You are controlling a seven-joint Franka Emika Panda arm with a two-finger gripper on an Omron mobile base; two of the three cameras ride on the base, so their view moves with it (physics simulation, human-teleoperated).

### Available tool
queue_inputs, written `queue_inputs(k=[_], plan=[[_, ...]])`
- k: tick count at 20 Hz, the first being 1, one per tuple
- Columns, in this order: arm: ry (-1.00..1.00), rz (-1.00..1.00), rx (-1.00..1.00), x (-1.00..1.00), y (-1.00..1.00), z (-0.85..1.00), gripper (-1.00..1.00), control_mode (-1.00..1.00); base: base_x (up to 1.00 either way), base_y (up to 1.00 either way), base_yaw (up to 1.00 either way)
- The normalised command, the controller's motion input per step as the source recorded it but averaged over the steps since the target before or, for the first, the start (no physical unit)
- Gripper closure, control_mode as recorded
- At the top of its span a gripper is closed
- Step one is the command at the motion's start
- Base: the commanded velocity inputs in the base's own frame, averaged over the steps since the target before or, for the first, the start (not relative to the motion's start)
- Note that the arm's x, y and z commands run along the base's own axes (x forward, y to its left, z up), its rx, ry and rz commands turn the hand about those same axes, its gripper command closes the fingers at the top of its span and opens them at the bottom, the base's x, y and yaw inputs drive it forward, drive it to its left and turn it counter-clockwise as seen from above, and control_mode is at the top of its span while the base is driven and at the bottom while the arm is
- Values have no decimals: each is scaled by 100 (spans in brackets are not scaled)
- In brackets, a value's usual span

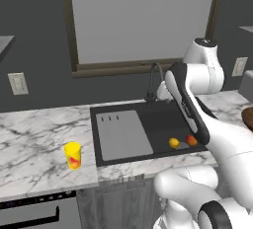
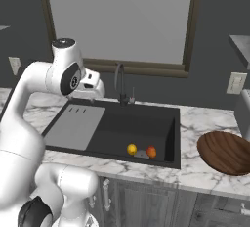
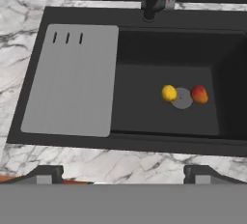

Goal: Remove the mango and lemon from the sink. Then move the bowl and cup from the counter to the sink for washing.

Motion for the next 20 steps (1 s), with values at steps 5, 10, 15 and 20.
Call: queue_inputs(k=[5, 10, 15, 20], plan=[[-5, 0, 0, -14, -19, -2, -100, -100, 0, 0, 0], [0, 0, 0, -8, -23, -1, -100, -100, 0, 0, 0], [11, 0, 0, 0, -23, 0, -100, -100, 0, 0, 0], [15, 0, 0, 0, -23, -2, -100, -100, 0, 0, 0]])
